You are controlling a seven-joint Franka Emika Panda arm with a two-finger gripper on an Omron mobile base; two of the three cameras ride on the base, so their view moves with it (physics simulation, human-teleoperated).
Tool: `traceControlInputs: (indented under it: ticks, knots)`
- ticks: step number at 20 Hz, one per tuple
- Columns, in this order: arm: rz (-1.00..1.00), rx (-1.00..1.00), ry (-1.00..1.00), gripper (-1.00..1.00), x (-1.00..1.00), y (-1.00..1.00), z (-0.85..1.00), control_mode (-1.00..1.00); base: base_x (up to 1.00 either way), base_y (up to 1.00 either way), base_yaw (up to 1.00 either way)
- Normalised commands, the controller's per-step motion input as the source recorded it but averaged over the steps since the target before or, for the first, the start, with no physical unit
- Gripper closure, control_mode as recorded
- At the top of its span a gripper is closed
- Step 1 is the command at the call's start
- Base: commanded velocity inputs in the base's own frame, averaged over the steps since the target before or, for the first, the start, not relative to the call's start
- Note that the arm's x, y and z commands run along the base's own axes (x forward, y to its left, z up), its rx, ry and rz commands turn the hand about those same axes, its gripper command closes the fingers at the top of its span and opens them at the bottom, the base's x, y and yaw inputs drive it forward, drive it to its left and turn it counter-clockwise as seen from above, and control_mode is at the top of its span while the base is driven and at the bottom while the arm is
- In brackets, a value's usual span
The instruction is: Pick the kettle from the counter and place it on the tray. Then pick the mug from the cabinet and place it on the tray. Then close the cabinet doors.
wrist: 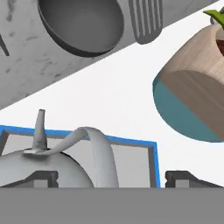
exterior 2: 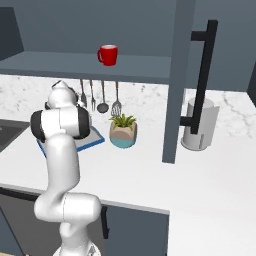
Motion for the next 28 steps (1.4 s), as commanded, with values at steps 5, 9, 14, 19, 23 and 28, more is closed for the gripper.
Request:
traceControlInputs:
  ticks: [5,9,14,19,23,28]
  knots:
    - [-0.19,0.00,0.00,-1.00,-0.01,0.01,0.03,-1.00,0.00,0.00,0.00]
    - [-0.07,0.05,-0.06,-1.00,-0.07,0.04,0.02,-1.00,0.00,0.00,0.00]
    - [0.00,0.02,-0.25,-1.00,-0.08,0.06,0.00,-1.00,0.00,0.00,0.00]
    - [0.02,0.00,-0.34,-1.00,-0.14,0.11,-0.05,-1.00,0.00,0.00,0.00]
    - [0.08,0.00,-0.35,-1.00,-0.09,0.07,0.01,-1.00,0.00,0.00,0.00]
    - [0.09,0.00,-0.09,-1.00,-0.26,0.00,0.16,-1.00,0.00,0.00,0.00]
